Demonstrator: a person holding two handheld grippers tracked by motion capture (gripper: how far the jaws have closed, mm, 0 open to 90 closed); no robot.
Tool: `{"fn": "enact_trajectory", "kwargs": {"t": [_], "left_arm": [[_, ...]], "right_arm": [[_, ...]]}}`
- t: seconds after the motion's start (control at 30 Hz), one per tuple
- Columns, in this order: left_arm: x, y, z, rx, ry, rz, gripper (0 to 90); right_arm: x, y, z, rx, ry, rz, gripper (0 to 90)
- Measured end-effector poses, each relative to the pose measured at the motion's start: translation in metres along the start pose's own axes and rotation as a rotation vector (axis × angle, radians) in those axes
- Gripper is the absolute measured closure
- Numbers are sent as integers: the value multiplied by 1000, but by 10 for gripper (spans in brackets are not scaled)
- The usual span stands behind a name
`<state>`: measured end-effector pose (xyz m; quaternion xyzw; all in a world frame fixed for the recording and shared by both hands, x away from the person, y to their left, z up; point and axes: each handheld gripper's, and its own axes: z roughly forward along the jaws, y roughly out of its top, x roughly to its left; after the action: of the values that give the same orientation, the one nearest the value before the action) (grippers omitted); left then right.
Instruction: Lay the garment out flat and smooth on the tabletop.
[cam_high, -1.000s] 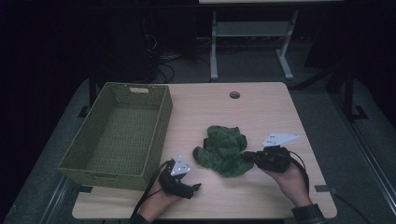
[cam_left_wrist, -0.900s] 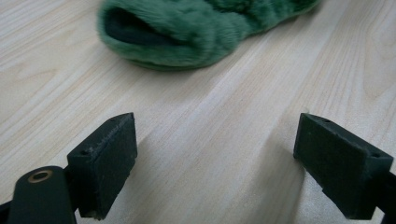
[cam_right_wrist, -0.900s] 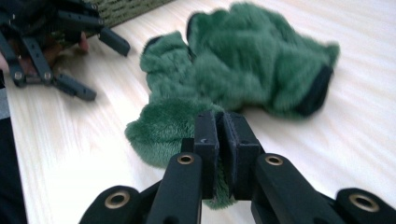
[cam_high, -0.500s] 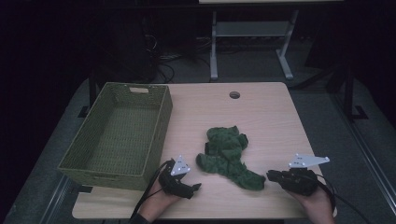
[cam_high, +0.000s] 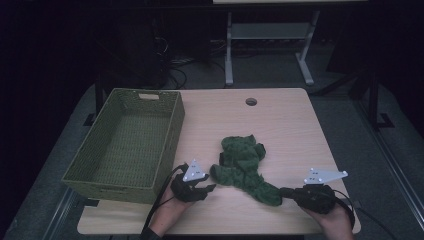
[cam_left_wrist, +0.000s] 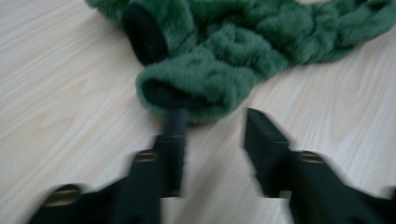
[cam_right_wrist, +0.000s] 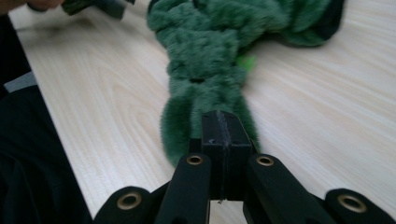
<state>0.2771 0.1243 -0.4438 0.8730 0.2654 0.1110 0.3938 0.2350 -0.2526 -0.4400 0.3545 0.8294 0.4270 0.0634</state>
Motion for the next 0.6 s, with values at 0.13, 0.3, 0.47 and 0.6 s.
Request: {"fn": "enact_trajectory", "kwargs": {"t": [0.13, 0.3, 0.47, 0.6], "left_arm": [[7, 14, 1, -23, -9, -11, 832], [17, 27, 15, -24, -13, -11, 893], [21, 31, 42, 48, -33, -1, 891], [22, 25, 55, 118, -51, -6, 895]], "right_arm": [[6, 0, 7, 20, 19, 2, 895], [10, -3, 15, 46, 40, 2, 895], [14, -8, 28, 118, 21, -2, 896], [14, -10, 33, 160, 0, -8, 897]]}}
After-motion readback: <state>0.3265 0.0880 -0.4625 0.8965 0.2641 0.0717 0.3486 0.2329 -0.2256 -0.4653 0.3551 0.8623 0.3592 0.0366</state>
